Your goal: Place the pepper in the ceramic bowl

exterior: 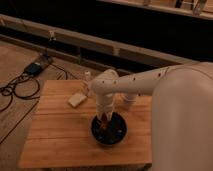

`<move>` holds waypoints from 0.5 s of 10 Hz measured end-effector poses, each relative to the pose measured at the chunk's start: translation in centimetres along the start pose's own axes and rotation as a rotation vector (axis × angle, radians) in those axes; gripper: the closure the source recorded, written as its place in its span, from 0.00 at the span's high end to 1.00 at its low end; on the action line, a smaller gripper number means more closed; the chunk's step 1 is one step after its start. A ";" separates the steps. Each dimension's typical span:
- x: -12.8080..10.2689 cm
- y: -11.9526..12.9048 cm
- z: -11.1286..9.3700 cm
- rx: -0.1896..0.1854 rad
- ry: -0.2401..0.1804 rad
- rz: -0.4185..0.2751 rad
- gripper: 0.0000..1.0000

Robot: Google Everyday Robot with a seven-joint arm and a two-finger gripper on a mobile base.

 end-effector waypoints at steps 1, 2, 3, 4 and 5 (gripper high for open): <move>0.4 -0.7 0.4 -0.002 0.006 0.015 0.30; 0.8 -1.2 0.7 -0.004 0.010 0.024 0.39; 1.1 -1.5 1.0 -0.005 0.013 0.030 0.50; 1.4 -1.6 1.1 -0.005 0.014 0.032 0.57; 1.5 -1.9 1.2 -0.009 0.011 0.038 0.70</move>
